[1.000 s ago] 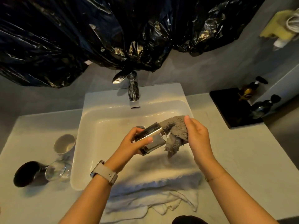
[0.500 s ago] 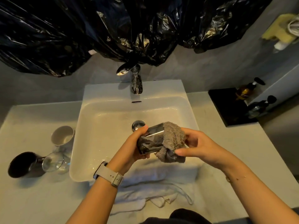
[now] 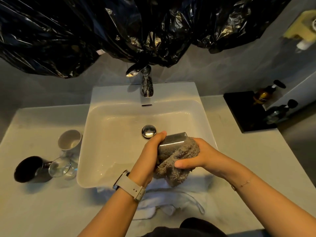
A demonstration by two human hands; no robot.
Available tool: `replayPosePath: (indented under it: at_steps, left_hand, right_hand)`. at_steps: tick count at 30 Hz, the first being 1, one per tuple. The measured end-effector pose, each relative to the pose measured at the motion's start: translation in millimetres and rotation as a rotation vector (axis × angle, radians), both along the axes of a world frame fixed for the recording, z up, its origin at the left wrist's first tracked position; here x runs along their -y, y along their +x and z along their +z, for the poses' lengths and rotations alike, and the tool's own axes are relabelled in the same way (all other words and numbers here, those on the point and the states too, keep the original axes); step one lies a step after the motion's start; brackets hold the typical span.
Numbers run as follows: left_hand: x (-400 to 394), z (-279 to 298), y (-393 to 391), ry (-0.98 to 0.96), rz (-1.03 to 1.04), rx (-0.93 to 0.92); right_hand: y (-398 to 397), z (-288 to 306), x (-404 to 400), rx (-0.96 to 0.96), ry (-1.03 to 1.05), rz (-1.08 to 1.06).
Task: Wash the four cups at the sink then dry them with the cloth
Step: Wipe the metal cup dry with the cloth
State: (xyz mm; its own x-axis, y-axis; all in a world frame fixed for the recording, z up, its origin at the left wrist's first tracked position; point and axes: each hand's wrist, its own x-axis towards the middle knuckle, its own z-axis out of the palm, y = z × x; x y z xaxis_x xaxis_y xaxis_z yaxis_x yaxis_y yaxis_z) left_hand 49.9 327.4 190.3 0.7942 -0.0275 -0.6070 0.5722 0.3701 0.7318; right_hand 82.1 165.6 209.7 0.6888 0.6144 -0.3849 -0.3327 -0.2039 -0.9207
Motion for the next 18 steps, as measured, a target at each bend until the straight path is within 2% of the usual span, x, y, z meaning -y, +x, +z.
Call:
replayPosePath:
  at_steps: [3,7,11,15,17,18]
  left_hand:
    - [4,5,2,0.052,0.041,0.005]
    - [6,12,5,0.2,0.073,0.133]
    - [4,17,6,0.38,0.106,0.291]
    - [2,21,5,0.54,0.054,0.366]
    - [-1,22,9,0.482,0.014,0.323]
    - [-2,22,11,0.396,-0.008,0.265]
  right_hand:
    - [8,11,2,0.017,0.006,0.085]
    - [17,20,3,-0.001,0.065,0.118]
    - [14,18,-7,-0.004,0.149,-0.073]
    - [4,23,-20,0.02,0.223,-0.335]
    - [0,25,-22,0.023,0.223,-0.408]
    - [0,25,-22,0.046,0.206,-0.381]
